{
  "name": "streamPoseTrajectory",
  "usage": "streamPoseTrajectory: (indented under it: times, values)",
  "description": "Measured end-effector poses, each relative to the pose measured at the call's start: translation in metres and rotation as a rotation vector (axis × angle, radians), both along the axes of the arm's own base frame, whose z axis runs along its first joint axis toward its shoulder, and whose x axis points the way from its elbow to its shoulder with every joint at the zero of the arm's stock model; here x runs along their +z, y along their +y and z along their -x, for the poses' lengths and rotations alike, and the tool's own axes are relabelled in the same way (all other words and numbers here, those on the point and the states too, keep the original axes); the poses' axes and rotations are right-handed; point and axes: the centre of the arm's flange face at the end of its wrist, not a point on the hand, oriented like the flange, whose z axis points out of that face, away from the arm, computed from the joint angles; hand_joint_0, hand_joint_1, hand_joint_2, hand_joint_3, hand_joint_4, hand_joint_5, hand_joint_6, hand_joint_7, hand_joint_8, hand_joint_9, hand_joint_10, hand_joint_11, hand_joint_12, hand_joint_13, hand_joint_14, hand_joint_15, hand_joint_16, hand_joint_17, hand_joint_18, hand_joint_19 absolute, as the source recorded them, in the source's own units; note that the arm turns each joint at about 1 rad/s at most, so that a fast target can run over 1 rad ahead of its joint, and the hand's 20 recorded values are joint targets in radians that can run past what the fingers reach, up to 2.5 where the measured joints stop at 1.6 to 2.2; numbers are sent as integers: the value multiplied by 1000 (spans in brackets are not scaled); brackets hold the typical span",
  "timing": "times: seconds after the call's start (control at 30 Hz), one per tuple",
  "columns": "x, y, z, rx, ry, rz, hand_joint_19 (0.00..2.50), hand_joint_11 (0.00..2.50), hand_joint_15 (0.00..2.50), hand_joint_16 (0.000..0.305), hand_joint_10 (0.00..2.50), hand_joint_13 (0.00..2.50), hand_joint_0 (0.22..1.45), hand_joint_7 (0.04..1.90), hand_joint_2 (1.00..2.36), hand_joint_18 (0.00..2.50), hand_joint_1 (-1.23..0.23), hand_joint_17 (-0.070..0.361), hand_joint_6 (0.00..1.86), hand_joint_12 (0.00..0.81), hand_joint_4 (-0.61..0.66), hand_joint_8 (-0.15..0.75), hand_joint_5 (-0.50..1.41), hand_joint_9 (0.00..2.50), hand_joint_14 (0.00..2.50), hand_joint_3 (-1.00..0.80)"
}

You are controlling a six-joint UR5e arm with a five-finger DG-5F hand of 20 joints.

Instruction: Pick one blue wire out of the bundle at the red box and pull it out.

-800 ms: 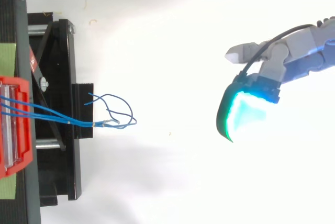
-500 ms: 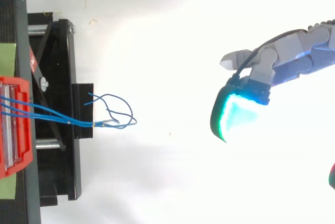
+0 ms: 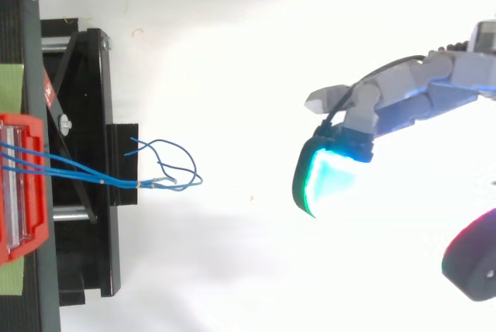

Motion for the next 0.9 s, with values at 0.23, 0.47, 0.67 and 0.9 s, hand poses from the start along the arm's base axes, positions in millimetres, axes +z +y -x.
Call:
streamPoseTrajectory:
  times: [0.23,0.47,0.67,0.9]
  values:
    - [-14,-3,-12,-12,-31,-18,138,205,65,60,5,273,511,962,1007,284,-562,135,503,450,405,408,-151,647,0,-410]
    - [-43,-8,-23,-24,-6,-19,149,203,69,60,5,280,515,971,1007,301,-566,135,503,447,415,408,-143,660,0,-407]
    - [-57,-14,-33,-39,-39,-8,149,202,72,59,5,291,519,965,1007,302,-568,133,503,445,414,406,-137,675,2,-404]
    - [-73,-18,-47,-53,-92,2,146,201,72,59,5,294,522,966,1007,300,-572,132,503,443,417,407,-130,691,1,-401]
